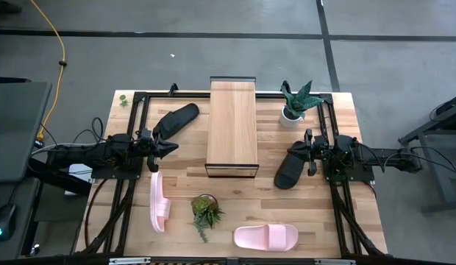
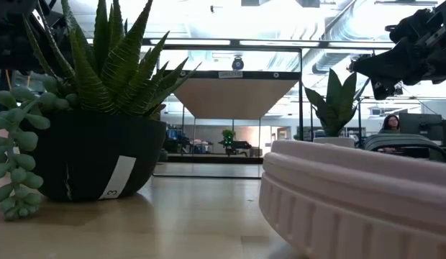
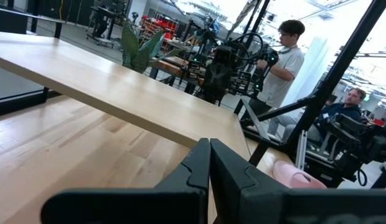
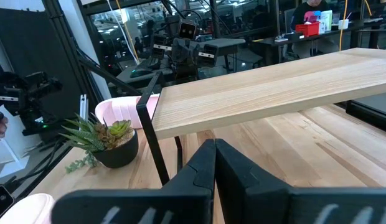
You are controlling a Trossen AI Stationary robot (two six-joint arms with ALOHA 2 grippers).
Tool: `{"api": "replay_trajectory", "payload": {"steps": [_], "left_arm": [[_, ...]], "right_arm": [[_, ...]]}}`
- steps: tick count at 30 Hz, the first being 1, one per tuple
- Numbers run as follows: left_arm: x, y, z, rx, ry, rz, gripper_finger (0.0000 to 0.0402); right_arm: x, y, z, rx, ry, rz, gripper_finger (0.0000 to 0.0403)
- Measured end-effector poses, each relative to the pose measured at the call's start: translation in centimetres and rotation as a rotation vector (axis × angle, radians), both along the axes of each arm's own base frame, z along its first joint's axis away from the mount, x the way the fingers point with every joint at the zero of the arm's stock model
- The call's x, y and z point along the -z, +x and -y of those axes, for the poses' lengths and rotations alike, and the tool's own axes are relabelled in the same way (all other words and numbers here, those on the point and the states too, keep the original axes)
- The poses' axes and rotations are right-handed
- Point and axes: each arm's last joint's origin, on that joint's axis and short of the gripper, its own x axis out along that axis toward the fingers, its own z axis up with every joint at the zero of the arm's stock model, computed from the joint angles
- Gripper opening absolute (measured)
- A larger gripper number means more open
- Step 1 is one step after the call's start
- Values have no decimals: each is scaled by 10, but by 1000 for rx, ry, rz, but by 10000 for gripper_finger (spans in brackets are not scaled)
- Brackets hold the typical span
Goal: Pick and place slides into the shelf
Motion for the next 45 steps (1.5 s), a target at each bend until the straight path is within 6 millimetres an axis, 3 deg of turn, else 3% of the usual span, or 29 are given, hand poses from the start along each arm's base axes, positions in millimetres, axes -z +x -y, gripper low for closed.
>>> {"api": "replay_trajectory", "payload": {"steps": [12, 20, 28, 32, 35, 40, 45], "left_arm": [[0, 0, 0, -3, -109, 29, 1], [0, 0, 0, 2, -280, 72, 1], [0, 0, 0, -1, -282, 72, 1], [0, 0, 0, -7, -281, 74, 1], [0, 0, 0, -7, -280, 74, 1], [0, 0, 0, -8, -282, 75, 1], [0, 0, 0, -9, -279, 74, 1]], "right_arm": [[-2, 0, 1, 51, 24, 22, 0], [-8, 0, 2, 41, 673, 135, 0], [-10, -1, 4, 77, 965, 209, 0], [-35, -5, -1, -91, 835, 279, 0], [-60, -12, -3, -109, 812, 266, 0], [-93, -13, -8, -85, 877, 59, 0], [-110, 9, -18, -86, 1021, -253, 0]]}}
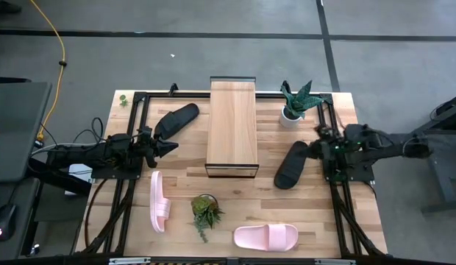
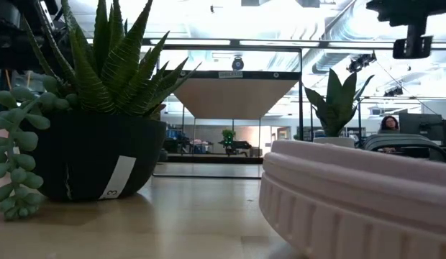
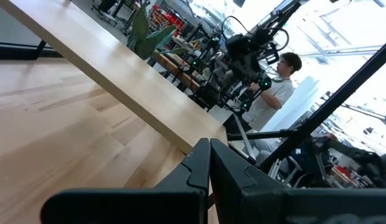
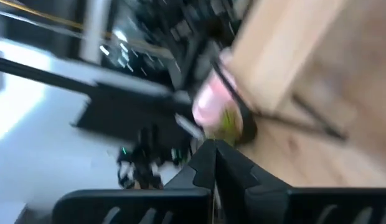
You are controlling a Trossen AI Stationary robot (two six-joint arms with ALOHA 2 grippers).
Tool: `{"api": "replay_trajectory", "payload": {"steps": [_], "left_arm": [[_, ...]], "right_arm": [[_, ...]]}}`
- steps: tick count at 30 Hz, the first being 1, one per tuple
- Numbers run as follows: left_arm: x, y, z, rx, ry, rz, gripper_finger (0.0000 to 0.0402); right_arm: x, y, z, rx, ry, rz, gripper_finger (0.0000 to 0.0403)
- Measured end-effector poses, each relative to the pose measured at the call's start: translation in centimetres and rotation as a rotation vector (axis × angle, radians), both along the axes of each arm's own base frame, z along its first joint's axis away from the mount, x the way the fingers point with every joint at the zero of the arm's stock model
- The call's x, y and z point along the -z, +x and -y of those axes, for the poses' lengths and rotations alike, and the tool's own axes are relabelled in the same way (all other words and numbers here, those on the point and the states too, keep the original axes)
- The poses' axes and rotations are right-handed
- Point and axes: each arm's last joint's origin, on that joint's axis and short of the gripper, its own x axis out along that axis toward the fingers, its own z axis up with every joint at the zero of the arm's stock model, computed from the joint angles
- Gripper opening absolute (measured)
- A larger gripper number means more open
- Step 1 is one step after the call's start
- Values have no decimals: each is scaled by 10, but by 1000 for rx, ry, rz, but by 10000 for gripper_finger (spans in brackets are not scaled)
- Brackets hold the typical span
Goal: Pick and place slides into the shelf
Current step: Put the right pink slide on the shelf
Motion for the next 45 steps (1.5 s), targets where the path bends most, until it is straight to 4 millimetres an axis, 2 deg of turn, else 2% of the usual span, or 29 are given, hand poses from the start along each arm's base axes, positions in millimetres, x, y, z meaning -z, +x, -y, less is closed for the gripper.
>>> {"api": "replay_trajectory", "payload": {"steps": [6, 10, 13, 17, 21, 25, 28, 38, 41, 45], "left_arm": [[0, 0, 0, 0, 1, 0, 1], [0, 0, 0, 0, 2, 0, 1], [0, 0, 0, 0, 2, 0, 1], [0, 0, 0, -1, 4, -1, 1], [0, 0, 0, -1, 4, -1, 1], [0, 0, 0, 0, 1, 0, 1], [0, 0, 0, 0, 1, -1, 1], [0, 0, 0, 0, 1, 0, 1], [0, 0, 0, 1, 1, 0, 1], [0, 0, 1, 18, -3, 0, 1]], "right_arm": [[4, 44, -23, -108, 89, -158, 0], [9, 67, -45, -162, 159, -148, 0], [14, 76, -65, -179, 197, -148, 0], [26, 73, -94, -126, 241, -216, 13], [38, 62, -124, -18, 294, -253, 57], [51, 53, -144, 111, 351, -256, 102], [61, 49, -156, 172, 378, -250, 120], [98, 52, -194, 161, 448, -282, 124], [110, 49, -203, 133, 490, -356, 124], [114, 46, -217, 78, 510, -440, 124]]}}
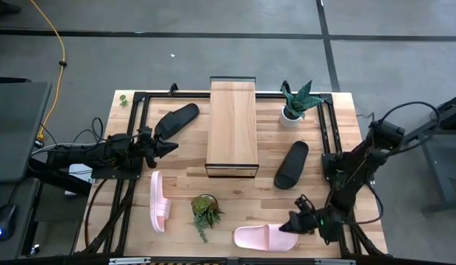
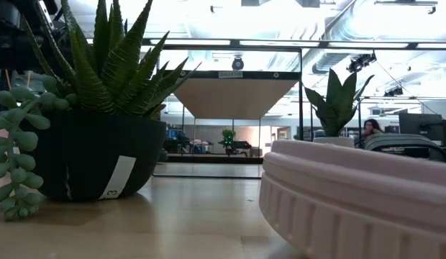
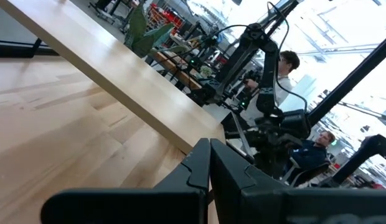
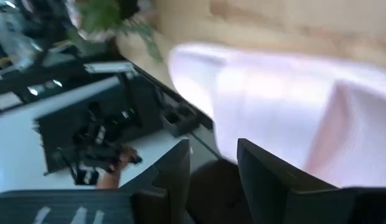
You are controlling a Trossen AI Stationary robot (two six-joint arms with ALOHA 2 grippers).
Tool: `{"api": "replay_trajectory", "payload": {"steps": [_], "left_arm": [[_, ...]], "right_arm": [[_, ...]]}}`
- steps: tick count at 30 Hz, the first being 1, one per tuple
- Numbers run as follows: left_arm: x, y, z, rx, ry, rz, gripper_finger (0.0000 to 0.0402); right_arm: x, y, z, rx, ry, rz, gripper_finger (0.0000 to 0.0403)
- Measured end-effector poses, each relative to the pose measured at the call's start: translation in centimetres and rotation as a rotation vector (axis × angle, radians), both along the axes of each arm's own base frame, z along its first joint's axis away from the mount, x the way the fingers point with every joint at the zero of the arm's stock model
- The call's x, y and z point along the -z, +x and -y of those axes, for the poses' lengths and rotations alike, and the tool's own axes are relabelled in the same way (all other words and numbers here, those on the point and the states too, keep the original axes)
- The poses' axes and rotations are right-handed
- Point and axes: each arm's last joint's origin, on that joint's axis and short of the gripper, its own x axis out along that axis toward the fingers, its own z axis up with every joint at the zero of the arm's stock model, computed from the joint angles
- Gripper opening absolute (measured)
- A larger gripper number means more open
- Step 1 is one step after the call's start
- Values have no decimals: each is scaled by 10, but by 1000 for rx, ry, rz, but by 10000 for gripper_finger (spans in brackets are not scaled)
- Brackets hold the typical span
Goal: Pick and place slides into the shelf
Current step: Put the right pink slide on the shelf
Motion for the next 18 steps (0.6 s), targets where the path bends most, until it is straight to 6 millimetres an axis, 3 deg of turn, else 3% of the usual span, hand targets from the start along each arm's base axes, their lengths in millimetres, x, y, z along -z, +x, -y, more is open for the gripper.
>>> {"api": "replay_trajectory", "payload": {"steps": [6, 11, 18], "left_arm": [[0, 0, 0, 9, -48, 8, 1], [0, 0, 0, 9, -51, 9, 1], [0, 0, 0, 9, -51, 8, 1]], "right_arm": [[-9, -4, -15, -36, -58, -50, 124], [-11, -9, -15, -55, -155, -173, 124], [-9, -11, -12, -64, -197, -200, 124]]}}
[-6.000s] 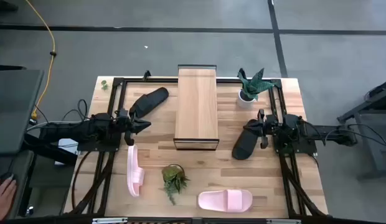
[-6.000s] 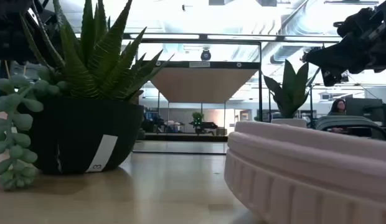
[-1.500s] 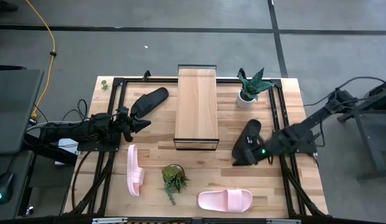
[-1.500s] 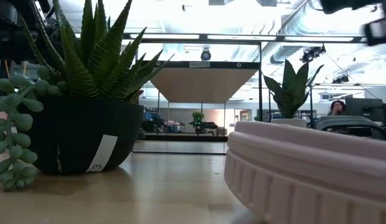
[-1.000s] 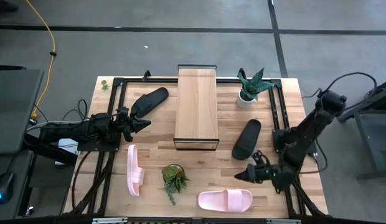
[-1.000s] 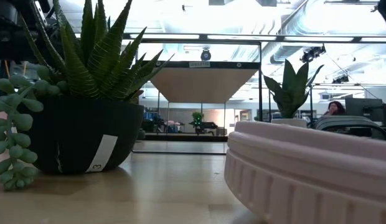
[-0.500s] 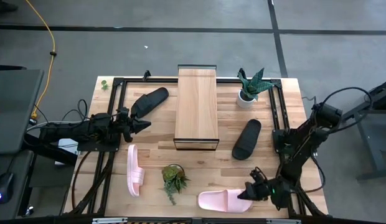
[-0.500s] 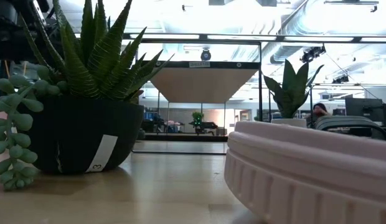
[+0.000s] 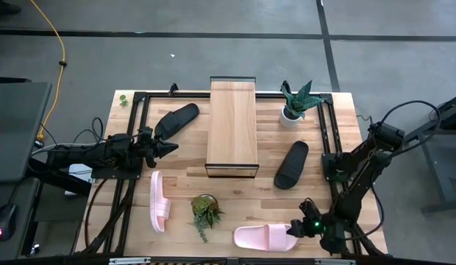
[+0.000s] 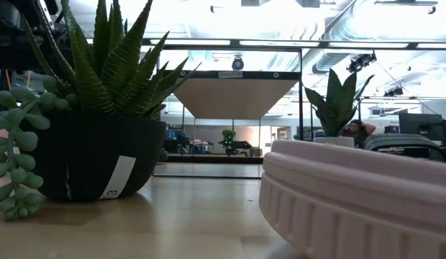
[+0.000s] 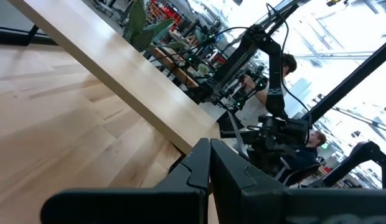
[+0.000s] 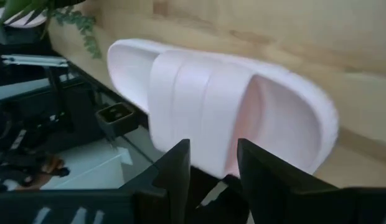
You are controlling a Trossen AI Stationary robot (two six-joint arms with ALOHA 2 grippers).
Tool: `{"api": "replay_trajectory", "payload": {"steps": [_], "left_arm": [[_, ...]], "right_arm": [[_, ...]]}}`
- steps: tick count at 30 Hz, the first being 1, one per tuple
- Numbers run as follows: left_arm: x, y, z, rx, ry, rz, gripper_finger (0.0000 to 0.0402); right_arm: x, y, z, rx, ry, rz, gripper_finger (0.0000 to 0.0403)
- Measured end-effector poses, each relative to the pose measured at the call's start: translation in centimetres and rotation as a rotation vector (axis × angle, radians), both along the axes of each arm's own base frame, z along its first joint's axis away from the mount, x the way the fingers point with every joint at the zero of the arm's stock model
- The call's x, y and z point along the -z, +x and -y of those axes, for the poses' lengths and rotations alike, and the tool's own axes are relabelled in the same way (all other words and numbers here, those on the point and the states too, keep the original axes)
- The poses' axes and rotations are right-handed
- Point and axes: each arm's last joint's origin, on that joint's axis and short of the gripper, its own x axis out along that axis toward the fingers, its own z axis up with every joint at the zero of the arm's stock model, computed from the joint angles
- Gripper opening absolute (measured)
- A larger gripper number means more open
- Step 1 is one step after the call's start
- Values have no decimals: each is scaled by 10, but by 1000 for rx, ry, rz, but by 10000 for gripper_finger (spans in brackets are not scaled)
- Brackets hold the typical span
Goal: Pick and place slides into the shelf
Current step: Put the right pink slide on the shelf
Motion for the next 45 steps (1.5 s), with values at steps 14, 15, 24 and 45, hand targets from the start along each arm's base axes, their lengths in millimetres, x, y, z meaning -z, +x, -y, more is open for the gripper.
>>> {"api": "replay_trajectory", "payload": {"steps": [14, 15, 24, 45], "left_arm": [[0, 0, 0, 2, -31, 7, 1], [0, 0, 0, 1, -31, 7, 1], [0, 0, 0, 2, -31, 6, 1], [0, 0, 0, 2, -30, 7, 1]], "right_arm": [[17, 5, -10, 5, 3, 5, 124], [19, 6, -11, 8, 4, 10, 124], [36, 13, -22, 37, 38, 63, 124], [39, 18, -23, 112, -14, 185, 104]]}}
